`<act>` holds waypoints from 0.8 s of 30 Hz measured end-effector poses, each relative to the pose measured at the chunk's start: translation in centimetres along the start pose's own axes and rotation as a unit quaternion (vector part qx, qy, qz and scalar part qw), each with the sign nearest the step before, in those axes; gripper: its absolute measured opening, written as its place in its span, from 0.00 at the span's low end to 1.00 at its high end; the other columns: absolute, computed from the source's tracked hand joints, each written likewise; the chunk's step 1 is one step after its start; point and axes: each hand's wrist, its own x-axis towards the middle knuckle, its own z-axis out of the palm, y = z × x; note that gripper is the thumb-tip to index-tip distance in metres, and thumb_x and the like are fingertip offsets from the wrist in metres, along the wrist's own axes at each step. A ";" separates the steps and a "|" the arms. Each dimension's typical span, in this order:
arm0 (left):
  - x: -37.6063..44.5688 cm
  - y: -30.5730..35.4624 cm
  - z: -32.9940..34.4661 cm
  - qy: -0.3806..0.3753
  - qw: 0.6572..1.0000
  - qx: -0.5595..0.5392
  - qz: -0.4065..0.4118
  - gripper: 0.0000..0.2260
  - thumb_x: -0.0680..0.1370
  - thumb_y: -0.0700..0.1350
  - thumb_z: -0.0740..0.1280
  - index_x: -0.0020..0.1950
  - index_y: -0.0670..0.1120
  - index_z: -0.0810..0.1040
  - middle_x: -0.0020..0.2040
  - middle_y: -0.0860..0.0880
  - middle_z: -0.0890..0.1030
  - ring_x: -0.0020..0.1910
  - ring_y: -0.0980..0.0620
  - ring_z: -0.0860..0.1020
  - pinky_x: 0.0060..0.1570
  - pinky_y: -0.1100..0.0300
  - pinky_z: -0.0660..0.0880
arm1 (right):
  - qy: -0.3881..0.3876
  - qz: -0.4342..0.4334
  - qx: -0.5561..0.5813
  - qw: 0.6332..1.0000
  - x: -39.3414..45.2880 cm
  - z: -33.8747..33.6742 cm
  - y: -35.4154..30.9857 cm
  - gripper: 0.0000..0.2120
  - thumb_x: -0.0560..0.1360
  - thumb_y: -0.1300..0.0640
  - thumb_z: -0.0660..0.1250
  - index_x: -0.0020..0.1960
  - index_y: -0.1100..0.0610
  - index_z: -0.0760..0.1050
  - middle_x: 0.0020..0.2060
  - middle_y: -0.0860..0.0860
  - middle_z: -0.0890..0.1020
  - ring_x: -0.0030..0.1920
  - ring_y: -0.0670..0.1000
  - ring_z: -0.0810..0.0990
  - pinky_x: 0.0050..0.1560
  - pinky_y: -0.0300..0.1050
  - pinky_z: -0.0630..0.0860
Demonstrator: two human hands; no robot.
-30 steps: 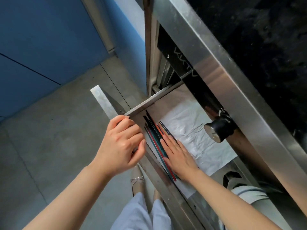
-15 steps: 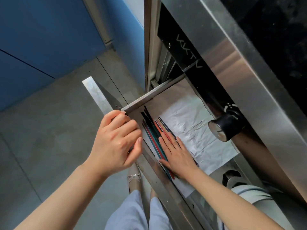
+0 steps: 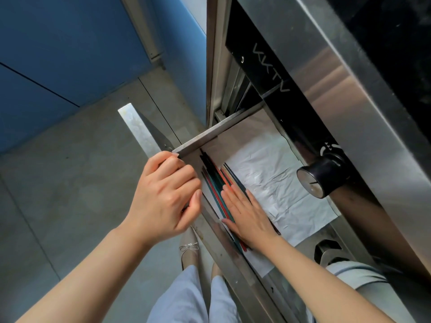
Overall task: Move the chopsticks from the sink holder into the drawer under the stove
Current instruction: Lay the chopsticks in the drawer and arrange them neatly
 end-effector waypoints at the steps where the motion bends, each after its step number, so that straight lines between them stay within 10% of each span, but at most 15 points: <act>1: 0.0 0.0 0.0 -0.001 1.000 0.000 0.000 0.19 0.80 0.45 0.53 0.33 0.44 0.76 0.35 0.47 0.77 0.36 0.44 0.73 0.58 0.51 0.69 | 0.006 -0.011 -0.006 1.000 -0.3 0.2 -0.1 0.33 0.78 0.40 0.50 0.76 0.58 0.55 0.76 0.53 0.58 0.76 0.53 0.54 0.73 0.56 0.57; 24: -0.7 -0.5 -0.6 -0.026 1.000 -0.011 -0.004 0.16 0.77 0.43 0.57 0.31 0.45 0.75 0.32 0.49 0.73 0.39 0.47 0.72 0.61 0.57 0.64 | 0.029 -0.028 -0.007 0.999 1.7 1.0 -1.7 0.30 0.78 0.45 0.55 0.77 0.48 0.51 0.77 0.51 0.55 0.76 0.54 0.55 0.74 0.60 0.54</act>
